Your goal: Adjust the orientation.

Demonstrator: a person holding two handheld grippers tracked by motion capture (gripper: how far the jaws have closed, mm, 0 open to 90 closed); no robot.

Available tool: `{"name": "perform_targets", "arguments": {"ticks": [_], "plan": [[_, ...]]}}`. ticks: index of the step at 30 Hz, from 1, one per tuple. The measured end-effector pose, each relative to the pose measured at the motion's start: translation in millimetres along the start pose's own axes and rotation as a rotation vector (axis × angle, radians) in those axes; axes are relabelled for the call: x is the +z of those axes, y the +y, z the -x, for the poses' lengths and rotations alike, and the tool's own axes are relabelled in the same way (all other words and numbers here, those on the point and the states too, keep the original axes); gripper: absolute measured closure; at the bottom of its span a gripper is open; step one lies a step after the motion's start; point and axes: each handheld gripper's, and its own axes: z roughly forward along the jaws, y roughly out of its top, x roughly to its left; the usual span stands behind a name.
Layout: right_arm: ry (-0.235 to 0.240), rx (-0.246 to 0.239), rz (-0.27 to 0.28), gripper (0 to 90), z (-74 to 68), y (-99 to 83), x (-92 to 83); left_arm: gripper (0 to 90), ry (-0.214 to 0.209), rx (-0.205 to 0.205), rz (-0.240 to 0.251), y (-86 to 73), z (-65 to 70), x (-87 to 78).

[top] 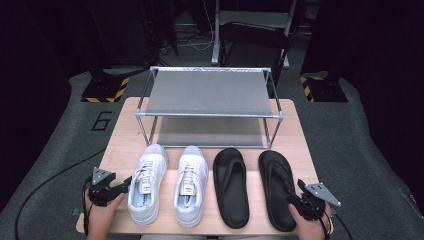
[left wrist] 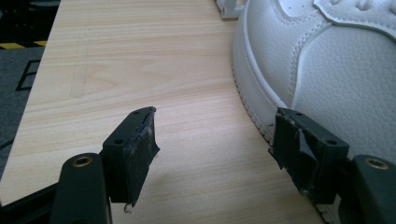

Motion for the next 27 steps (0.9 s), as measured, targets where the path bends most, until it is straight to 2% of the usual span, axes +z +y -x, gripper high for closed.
{"name": "perform_targets", "arguments": {"ticks": [3, 7, 10, 14, 17, 19, 21, 22, 27], "plan": [[0.003, 0.018, -0.006, 46.6, 1.4, -0.5, 1.8, 30.8, 0.003, 0.011, 0.009, -0.1, 0.2, 0.9], [0.014, 0.033, -0.037, 46.4, -1.0, 0.6, 4.1, 33.3, -0.006, -0.005, 0.008, 1.3, -0.8, -2.3], [0.019, 0.015, -0.049, 45.5, -4.7, 1.5, 5.7, 35.1, -0.006, 0.000, 0.017, 0.0, -0.9, -3.2], [0.024, 0.024, -0.056, 45.5, -7.4, 3.1, 4.6, 35.3, -0.004, 0.007, 0.016, -0.7, -0.6, -5.2], [0.030, 0.012, -0.062, 50.2, -7.8, 6.5, 1.9, 35.3, -0.014, 0.006, 0.004, -1.1, 0.6, -7.0], [0.052, 0.019, -0.056, 50.1, -8.5, 9.0, -1.0, 35.3, -0.014, 0.006, 0.009, -0.8, 0.6, -5.9], [0.050, 0.013, -0.052, 49.3, -9.4, 9.7, -1.9, 35.3, -0.013, 0.005, 0.008, -0.6, 0.3, -5.5], [0.051, -0.020, -0.045, 46.4, -13.8, 12.2, -4.7, 35.4, -0.009, -0.001, 0.020, -1.0, 0.7, -3.9], [0.057, -0.048, -0.024, 46.1, -24.8, 17.7, -9.4, 35.7, -0.016, 0.000, 0.008, 0.0, 0.5, -3.5]]}}
